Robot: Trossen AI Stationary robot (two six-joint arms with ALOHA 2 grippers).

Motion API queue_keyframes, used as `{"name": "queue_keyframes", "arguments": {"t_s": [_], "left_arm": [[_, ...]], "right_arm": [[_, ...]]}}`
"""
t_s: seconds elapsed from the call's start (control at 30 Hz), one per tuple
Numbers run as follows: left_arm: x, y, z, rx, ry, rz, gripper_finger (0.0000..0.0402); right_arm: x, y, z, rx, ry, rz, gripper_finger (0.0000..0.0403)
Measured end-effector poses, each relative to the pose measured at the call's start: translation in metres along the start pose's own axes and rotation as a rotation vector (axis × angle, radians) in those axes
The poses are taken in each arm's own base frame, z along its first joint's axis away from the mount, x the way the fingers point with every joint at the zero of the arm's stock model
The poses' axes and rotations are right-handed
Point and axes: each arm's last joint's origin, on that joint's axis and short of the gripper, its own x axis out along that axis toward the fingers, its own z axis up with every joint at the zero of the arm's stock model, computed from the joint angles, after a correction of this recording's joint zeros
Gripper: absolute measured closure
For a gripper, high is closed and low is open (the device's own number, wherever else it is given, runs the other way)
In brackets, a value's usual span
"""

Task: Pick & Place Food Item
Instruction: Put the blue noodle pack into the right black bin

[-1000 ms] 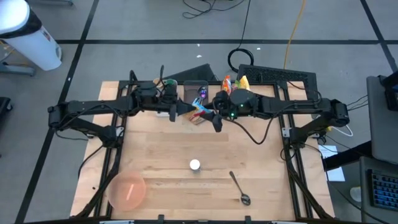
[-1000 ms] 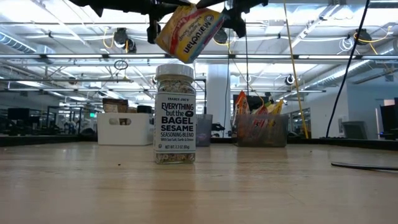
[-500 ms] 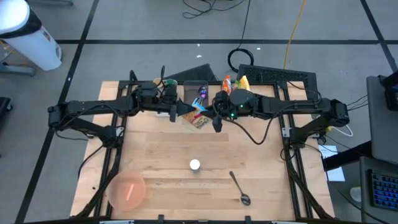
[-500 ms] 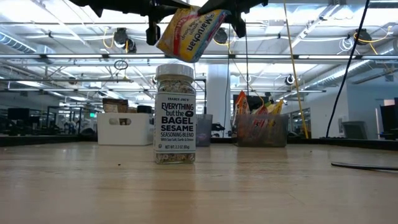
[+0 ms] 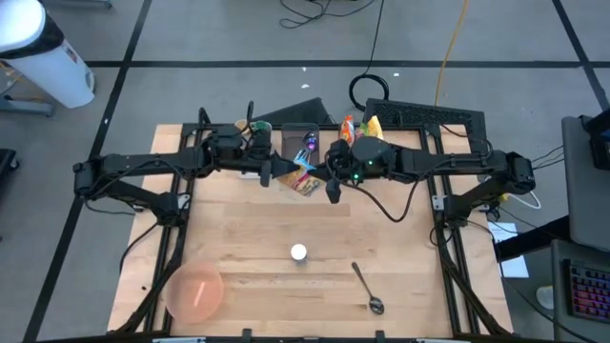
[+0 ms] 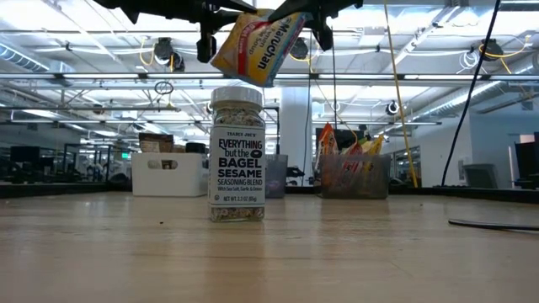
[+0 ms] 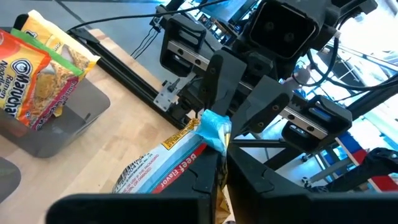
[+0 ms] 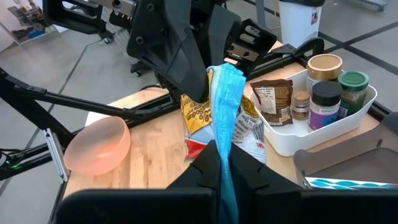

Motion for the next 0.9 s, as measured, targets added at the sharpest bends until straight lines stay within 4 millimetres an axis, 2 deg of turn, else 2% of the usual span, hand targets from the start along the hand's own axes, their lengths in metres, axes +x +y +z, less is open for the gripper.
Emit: {"name": "queue_keyframes", "arguments": {"t_s": [0.27, 0.63, 0.77, 0.9], "left_arm": [[-0.002, -0.001, 0.008, 0.036, -0.049, -0.046, 0.0351], [-0.008, 0.001, 0.025, 0.08, -0.153, -0.103, 0.0198], [-0.011, 0.005, 0.03, 0.125, -0.189, -0.092, 0.0165], [-0.016, 0.008, 0.038, 0.143, -0.228, -0.088, 0.0152]], "right_arm": [[0.0, 0.002, 0.006, 0.018, -0.061, 0.024, 0.0402], [0.0, 0.004, 0.005, 0.039, -0.04, 0.075, 0.0403], [-0.003, 0.004, 0.005, 0.039, -0.026, 0.081, 0.0403], [-0.011, 0.005, 0.01, 0.04, -0.037, 0.105, 0.0403]]}}
